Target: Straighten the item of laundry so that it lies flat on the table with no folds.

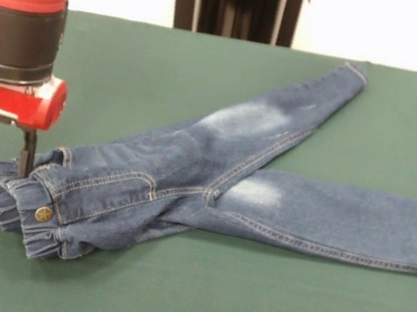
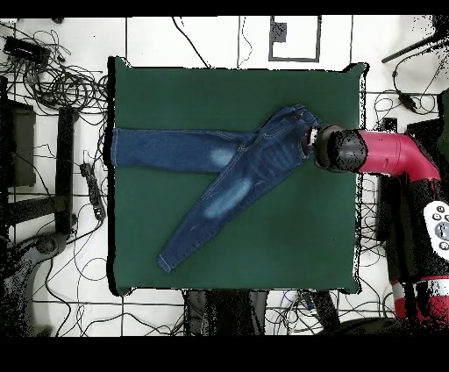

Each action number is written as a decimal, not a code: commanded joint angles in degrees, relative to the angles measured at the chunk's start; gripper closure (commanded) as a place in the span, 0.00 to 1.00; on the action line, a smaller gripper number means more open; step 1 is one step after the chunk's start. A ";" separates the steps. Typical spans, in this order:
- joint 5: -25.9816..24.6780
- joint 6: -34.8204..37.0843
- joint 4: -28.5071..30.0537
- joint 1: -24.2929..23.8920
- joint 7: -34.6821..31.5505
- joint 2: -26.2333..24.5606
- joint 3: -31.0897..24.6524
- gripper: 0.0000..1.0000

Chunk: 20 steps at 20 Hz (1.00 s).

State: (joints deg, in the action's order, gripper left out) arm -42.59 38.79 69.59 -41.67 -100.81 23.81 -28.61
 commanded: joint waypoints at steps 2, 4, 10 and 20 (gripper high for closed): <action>-1.98 -1.81 -0.62 1.59 18.98 -3.69 -7.60 0.00; -1.29 -1.01 -0.68 1.26 19.89 -4.17 -8.47 0.00; 0.63 0.67 -1.34 0.56 19.04 -5.89 -9.93 0.00; -0.39 1.40 -1.48 1.45 16.24 -6.10 -8.51 1.00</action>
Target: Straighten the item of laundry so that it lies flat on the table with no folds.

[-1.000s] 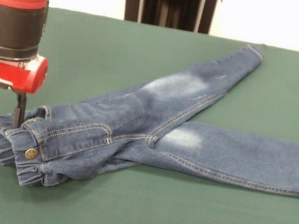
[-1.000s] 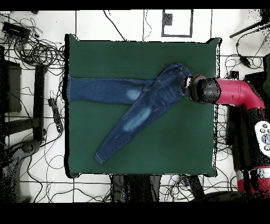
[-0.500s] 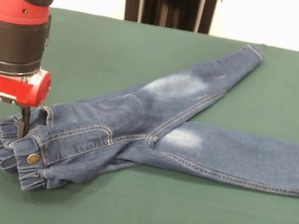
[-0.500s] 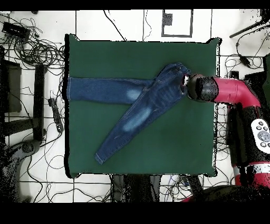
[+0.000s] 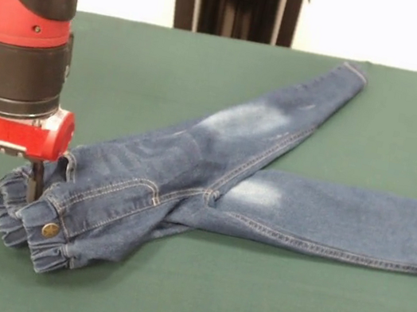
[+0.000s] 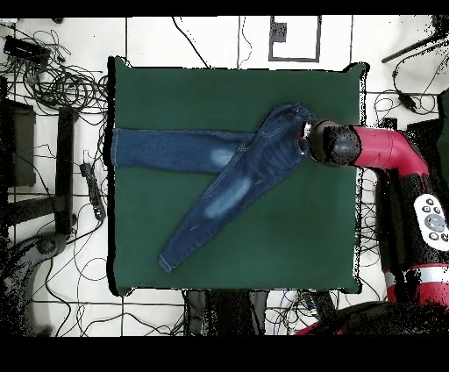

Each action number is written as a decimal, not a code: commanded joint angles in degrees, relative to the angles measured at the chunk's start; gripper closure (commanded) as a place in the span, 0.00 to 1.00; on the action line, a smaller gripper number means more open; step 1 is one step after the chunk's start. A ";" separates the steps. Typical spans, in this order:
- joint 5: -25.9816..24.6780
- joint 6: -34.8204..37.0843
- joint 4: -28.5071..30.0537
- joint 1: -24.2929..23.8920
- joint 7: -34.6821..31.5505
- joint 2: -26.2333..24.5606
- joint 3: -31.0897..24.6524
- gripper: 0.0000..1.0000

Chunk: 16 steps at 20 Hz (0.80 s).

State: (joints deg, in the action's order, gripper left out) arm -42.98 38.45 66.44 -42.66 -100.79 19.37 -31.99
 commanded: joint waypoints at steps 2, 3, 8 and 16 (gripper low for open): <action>-0.07 2.88 1.09 3.25 14.89 -1.52 -4.09 1.00; -0.11 3.45 0.79 3.65 14.23 -1.44 -3.56 1.00; 0.36 3.05 0.62 3.99 11.46 -0.80 -2.76 1.00; 3.21 4.07 4.77 2.27 10.21 1.04 -3.51 1.00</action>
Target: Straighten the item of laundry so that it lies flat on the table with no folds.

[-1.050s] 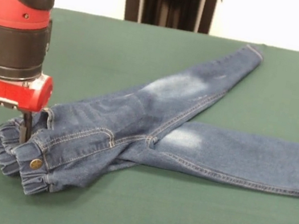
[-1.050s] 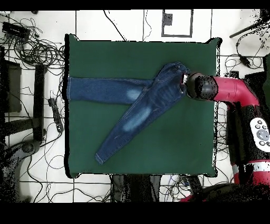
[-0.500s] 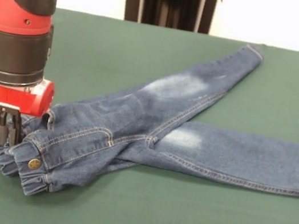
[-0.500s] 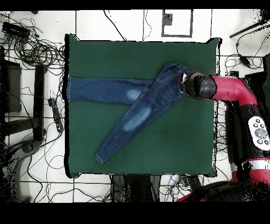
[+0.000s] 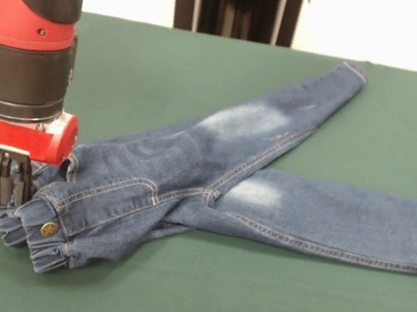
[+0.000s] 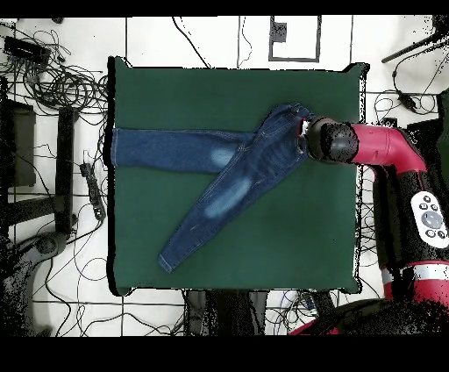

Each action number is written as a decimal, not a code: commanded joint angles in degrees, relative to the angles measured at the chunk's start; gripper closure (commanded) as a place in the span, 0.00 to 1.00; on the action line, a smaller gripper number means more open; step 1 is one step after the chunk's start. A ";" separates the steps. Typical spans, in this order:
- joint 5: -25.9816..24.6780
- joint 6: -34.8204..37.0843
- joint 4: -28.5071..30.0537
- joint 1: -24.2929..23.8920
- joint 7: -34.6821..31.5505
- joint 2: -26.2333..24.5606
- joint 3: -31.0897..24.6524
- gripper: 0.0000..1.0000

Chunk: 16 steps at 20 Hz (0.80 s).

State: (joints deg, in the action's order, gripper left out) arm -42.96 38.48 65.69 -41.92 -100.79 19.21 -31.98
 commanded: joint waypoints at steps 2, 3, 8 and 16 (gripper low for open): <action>4.86 5.84 8.70 0.57 10.31 2.85 -3.75 1.00; 5.68 6.65 10.40 -0.01 10.53 3.69 -3.85 1.00; 9.14 10.01 15.60 -1.21 10.07 6.87 -3.31 1.00; 9.44 8.64 17.53 -1.17 8.45 7.30 -1.65 1.00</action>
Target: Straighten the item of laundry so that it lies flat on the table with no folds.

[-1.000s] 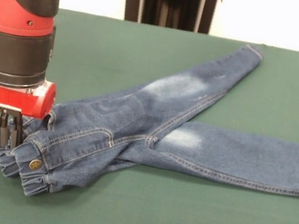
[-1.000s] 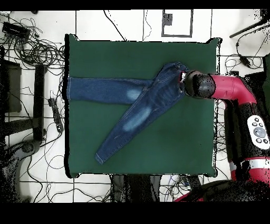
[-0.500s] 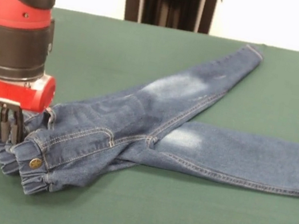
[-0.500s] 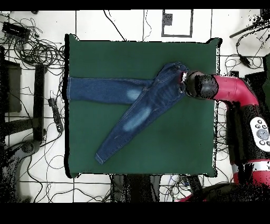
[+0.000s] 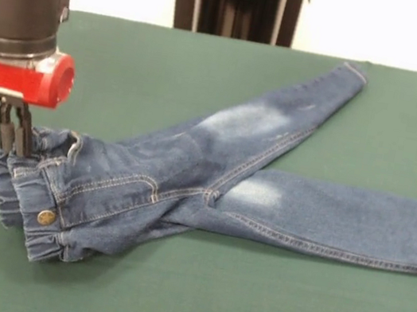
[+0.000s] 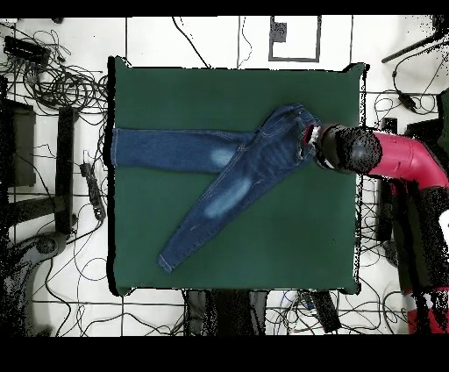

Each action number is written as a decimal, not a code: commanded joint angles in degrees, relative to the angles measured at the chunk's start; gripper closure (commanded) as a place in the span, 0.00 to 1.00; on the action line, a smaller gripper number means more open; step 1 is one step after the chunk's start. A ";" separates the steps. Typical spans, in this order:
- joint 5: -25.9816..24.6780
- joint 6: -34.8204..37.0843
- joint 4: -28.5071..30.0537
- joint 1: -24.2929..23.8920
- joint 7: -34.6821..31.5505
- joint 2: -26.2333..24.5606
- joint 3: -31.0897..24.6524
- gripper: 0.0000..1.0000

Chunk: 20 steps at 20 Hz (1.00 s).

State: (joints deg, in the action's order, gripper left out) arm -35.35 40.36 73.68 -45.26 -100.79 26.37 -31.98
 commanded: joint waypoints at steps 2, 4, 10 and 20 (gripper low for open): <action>1.57 5.96 9.72 2.06 8.37 -0.13 -1.60 1.00; 1.42 5.39 10.02 1.77 8.55 -0.36 -1.75 1.00; 0.91 3.08 12.12 0.14 9.52 -0.67 -2.50 1.00; -0.26 3.11 18.68 -3.31 12.98 1.67 -3.48 1.00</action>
State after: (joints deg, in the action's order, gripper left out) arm -35.29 40.34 81.20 -48.35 -100.79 29.12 -32.00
